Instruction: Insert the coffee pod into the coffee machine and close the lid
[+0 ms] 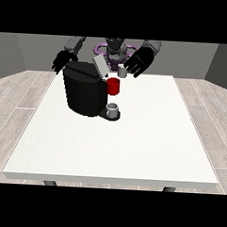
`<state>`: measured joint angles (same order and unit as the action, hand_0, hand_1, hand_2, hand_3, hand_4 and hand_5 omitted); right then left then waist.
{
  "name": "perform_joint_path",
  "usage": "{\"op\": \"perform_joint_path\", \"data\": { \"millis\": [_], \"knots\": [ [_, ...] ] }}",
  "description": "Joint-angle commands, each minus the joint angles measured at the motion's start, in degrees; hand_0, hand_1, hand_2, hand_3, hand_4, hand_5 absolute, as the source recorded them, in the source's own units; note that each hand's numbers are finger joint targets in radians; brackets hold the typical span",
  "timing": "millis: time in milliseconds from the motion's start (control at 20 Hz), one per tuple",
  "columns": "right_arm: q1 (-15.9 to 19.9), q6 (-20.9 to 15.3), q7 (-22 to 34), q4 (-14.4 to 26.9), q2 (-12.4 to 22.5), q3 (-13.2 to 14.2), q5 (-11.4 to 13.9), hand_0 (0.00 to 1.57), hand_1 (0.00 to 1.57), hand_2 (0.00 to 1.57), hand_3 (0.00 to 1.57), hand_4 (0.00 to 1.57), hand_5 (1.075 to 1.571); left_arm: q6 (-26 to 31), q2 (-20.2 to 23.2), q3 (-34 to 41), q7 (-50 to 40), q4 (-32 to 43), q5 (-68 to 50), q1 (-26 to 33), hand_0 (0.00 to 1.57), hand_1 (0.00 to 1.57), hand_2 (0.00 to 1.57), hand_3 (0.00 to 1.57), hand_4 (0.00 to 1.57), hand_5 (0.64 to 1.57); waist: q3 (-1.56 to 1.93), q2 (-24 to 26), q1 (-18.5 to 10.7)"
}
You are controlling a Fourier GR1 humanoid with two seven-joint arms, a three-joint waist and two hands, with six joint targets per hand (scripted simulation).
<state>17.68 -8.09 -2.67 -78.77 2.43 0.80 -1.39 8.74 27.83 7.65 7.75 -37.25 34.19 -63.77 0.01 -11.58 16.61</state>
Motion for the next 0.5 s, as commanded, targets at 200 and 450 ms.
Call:
{"op": "perform_joint_path", "data": {
  "millis": [200, 450],
  "knots": [
    [-0.8, 0.9, 0.0, -0.4, 0.9, 0.0, 0.2, 0.0, 0.0, 0.0, 0.0, 0.53, 1.571, 0.9, 0.7, 0.4, -3.5, 1.1, 0.9, -4.0, 1.28, 1.28, 1.3, 1.24, 0.49, 1.571, 0.01, -0.7, 1.7],
    [-0.7, -1.5, 0.9, -1.6, -1.3, -1.4, 1.5, 0.0, 0.0, 0.0, 0.0, 0.51, 1.571, -0.8, -2.2, -0.7, -3.0, 1.6, 2.0, -3.2, 1.28, 1.28, 1.31, 1.22, 0.5, 1.571, -0.01, -1.0, 1.8]
  ]
}}
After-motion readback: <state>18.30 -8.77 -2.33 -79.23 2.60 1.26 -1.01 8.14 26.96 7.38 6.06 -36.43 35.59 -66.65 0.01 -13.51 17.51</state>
